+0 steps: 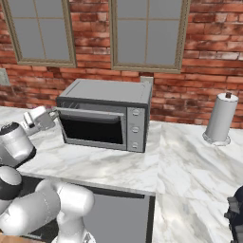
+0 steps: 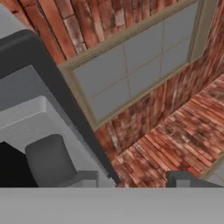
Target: Pick up the bagel from the plate, place it on the toaster oven rack, close the door, and set the timer.
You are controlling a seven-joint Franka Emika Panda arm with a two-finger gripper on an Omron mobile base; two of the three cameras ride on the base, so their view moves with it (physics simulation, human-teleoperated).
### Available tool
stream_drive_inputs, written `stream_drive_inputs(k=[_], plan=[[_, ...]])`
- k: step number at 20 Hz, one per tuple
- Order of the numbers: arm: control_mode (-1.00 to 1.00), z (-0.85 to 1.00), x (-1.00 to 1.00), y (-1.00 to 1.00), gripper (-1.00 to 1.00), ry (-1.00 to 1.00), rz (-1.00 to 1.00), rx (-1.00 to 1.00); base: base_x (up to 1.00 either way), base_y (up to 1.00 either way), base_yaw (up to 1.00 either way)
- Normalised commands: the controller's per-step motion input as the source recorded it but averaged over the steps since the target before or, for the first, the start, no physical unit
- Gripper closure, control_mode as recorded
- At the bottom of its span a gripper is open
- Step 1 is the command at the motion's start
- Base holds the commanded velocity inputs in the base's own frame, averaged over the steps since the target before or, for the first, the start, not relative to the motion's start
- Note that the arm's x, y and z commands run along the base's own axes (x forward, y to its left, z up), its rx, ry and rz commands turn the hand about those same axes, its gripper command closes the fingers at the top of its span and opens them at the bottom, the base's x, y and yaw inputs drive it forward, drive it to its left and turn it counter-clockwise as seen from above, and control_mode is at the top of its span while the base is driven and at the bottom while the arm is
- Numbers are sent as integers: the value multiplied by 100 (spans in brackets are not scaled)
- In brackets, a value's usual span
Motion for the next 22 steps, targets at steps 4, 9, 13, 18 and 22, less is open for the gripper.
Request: stream_drive_inputs(k=[4, 9, 13, 18, 22], plan=[[-100, 0, 84, 0, -100, -4, 5, 0, 0, 0, 0], [-100, 0, 46, -2, -100, -7, 7, 0, 0, 0, 0], [-100, 0, 15, -10, -100, -8, 6, 0, 0, 0, 0], [-100, 17, -10, -19, -100, -15, 6, 0, 0, 0, 0], [-100, 90, -25, -30, -100, -12, 5, 6, 0, 0, 0]])
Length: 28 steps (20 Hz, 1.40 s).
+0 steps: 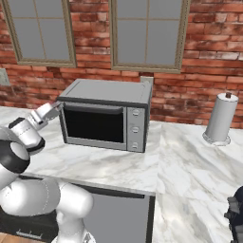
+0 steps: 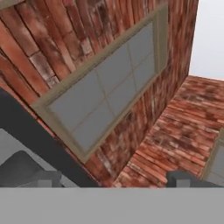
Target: Pick up the bagel from the plate, place it on the toaster oven rack, close the door, and set the timer.
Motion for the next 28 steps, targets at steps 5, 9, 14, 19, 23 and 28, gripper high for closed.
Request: stream_drive_inputs(k=[5, 9, 14, 19, 23, 28], plan=[[-100, 100, -51, -39, -100, 1, 4, 17, 0, 0, 0], [-100, 100, -69, -32, -100, 10, 6, 24, 0, 0, 0], [-100, 91, -69, -54, -100, 23, 3, 27, 0, 0, 0], [-100, 33, -36, -97, -100, 48, -4, 39, 0, 0, 0], [-100, 1, -4, -100, -100, 57, -9, 41, 0, 0, 0], [-100, -60, -4, -100, -100, 21, -2, 43, 0, 0, 0]])
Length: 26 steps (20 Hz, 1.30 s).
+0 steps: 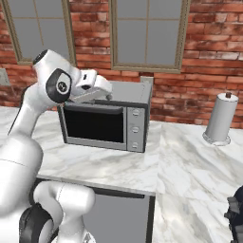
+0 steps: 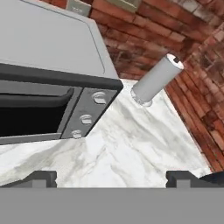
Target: Pick up the bagel from the plate, place it on the toaster oven rack, close the door, and set the timer.
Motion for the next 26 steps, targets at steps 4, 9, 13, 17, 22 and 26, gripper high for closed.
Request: stream_drive_inputs(k=[4, 9, 13, 17, 22, 26], plan=[[-100, -97, -7, -92, -100, 0, 0, 47, 0, 0, 0], [-100, -99, -14, -53, -100, -20, 0, 35, 0, 0, 0], [-100, -67, 3, -14, -100, -18, 0, 6, 0, 0, 0], [-100, -41, 30, 0, -100, -2, 0, -9, 0, 0, 0], [-100, -41, 37, 0, -100, 3, 0, -14, 0, 0, 0], [-100, -36, 37, -5, -100, 20, 6, -6, 0, 0, 0]])
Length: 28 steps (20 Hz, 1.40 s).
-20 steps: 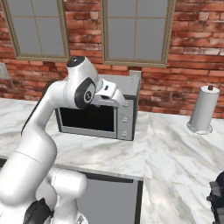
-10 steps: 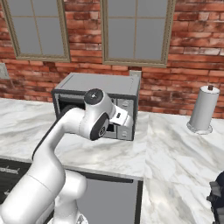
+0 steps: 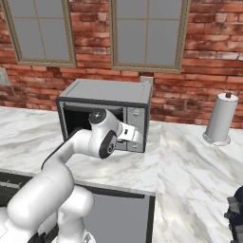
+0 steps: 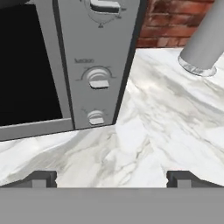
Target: Pick up the bagel from the plate, place it on the toaster oven rack, close the door, and set the timer.
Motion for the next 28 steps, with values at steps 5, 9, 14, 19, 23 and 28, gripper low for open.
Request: stream_drive_inputs(k=[5, 9, 14, 19, 23, 28], plan=[[-100, -40, 32, -6, -100, 15, 14, 0, 0, 0, 0], [-100, -31, 32, -1, -100, 5, 13, 1, 0, 0, 0], [-100, -22, 30, 0, -100, 0, 2, 0, 0, 0, 0], [-100, -41, 6, 0, -100, 0, 0, 0, 0, 0, 0], [-100, -36, 13, 0, -100, 0, 0, 0, 0, 0, 0], [-100, -24, 17, 0, -100, 0, 0, 0, 0, 0, 0]])
